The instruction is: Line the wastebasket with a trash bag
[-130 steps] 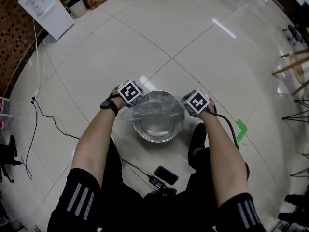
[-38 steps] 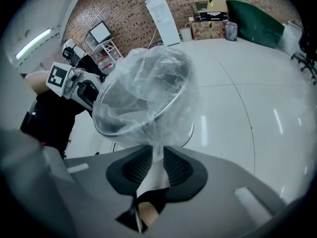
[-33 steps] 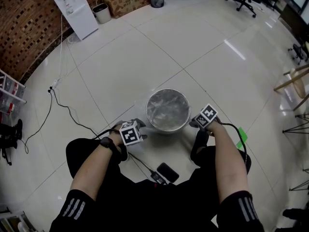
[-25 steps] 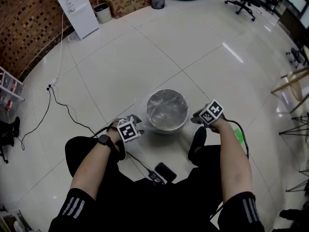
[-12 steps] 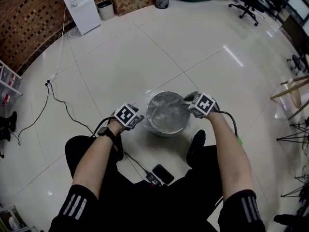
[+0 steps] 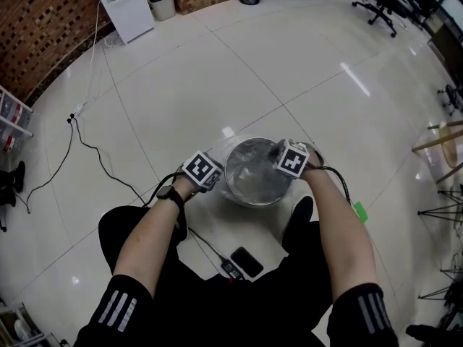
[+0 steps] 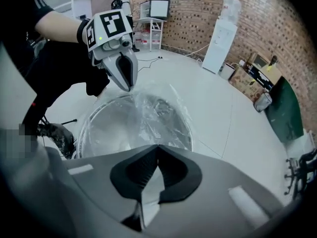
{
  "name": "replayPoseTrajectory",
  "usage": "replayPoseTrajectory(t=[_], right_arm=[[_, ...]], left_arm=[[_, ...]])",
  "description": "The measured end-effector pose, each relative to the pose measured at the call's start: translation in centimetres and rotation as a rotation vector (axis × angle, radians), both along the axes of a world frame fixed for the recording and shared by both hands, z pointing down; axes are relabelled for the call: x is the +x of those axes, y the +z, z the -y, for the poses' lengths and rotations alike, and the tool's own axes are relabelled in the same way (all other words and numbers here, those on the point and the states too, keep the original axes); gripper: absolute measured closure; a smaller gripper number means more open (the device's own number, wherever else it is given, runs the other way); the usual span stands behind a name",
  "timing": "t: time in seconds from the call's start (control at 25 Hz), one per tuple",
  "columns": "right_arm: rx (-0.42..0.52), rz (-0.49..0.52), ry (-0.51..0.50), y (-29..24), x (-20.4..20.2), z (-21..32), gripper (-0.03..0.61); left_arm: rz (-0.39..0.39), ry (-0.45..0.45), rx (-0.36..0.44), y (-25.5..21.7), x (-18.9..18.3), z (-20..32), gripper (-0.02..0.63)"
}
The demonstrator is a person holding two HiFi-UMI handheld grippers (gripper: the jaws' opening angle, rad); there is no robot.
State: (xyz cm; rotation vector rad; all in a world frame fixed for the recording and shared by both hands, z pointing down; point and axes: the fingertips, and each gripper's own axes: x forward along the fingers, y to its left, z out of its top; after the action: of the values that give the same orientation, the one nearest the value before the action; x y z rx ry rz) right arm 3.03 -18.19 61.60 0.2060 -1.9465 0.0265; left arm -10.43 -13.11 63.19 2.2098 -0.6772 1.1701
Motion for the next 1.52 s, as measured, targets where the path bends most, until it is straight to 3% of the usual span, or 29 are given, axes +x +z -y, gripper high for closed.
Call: replayPoseTrajectory(t=[0.2,0.56,0.8,0.96,1.2,1.36,1.52], right_arm=[[0.011,0.089,0.099,-1.2,0.1,2.6,0.571],[0.072,0.135,0.221,-0.7,1.6,7.3,0.571],[0.013,0.157,0.334,1.8,2.8,9.7,0.571],[-0.003,0.201,0.351,2.2,2.9,10.8,0.571],[-0.134,0.106,0.436,6.5,5.6,9.8,0.571],[-0.172,0.118,0.453,7.5,5.9,9.0,0.567],[-0.126,0.153,0.482,5.9,6.2,10.0,0.497]], left_arm=[[-0.004,0.012,0.037,0.2,-0.1,1.5,0.62],[-0.019,-0.085,0.041,2.0,-1.3,4.4,0.62],[0.004,-0.085,0.005,4.9,-1.5,5.2,0.62],[0.005,-0.077,-0.038,6.8,-1.1,4.9,0.62],[-0.006,-0.042,-0.106,9.7,0.1,3.4,0.62],[0.001,-0.062,-0.117,10.0,0.0,3.1,0.617],[0.075,-0.057,-0.105,10.1,-2.0,3.1,0.539]])
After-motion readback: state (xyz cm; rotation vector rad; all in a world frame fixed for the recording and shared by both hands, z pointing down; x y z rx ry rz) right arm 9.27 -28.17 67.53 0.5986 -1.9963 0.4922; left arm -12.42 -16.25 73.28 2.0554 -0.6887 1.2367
